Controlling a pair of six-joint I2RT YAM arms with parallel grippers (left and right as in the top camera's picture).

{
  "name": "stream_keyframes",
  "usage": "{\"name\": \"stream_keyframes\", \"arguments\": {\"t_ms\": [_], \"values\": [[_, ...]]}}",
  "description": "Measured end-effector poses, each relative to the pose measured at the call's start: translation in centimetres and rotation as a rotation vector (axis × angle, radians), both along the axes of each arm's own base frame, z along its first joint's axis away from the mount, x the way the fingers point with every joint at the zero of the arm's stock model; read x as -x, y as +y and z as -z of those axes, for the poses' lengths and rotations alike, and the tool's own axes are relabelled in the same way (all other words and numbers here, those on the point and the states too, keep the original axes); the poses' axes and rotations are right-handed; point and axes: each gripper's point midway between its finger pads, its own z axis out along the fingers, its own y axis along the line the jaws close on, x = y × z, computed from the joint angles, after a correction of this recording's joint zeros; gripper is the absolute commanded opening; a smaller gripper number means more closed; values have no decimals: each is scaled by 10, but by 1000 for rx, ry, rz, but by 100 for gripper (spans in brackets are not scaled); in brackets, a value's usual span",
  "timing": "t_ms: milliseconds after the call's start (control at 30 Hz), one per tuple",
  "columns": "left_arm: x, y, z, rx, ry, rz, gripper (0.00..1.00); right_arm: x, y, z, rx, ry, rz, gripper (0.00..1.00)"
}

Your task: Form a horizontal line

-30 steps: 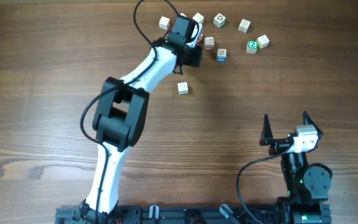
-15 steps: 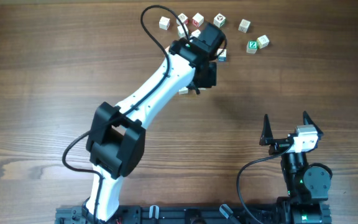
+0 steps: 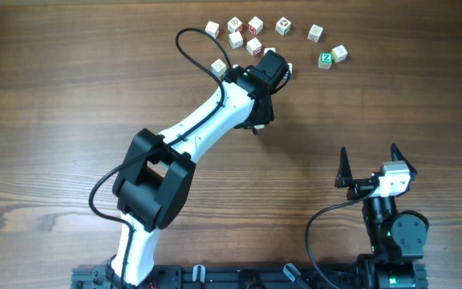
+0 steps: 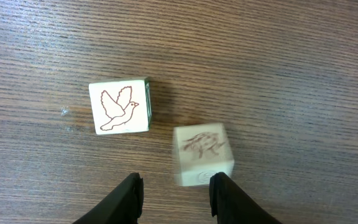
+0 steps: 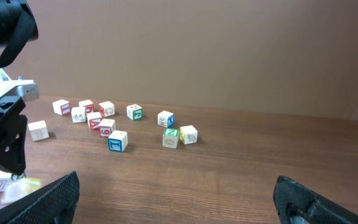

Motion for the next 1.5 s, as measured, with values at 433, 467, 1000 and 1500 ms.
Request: {"name": "stream_keyframes", "arguments": {"t_ms": [433,467,1000,1500], "values": [[-29,-23,-16,57,-135,117,100,0,0,0,0,0,0,100],[-35,-27,-25,65,-161,139,100,0,0,0,0,0,0,100],[-200,-46,-31,356,-363,45,96,0,0,0,0,0,0,100],[-193,-59,39,329,-274,43,31,0,0,0,0,0,0,100]]}}
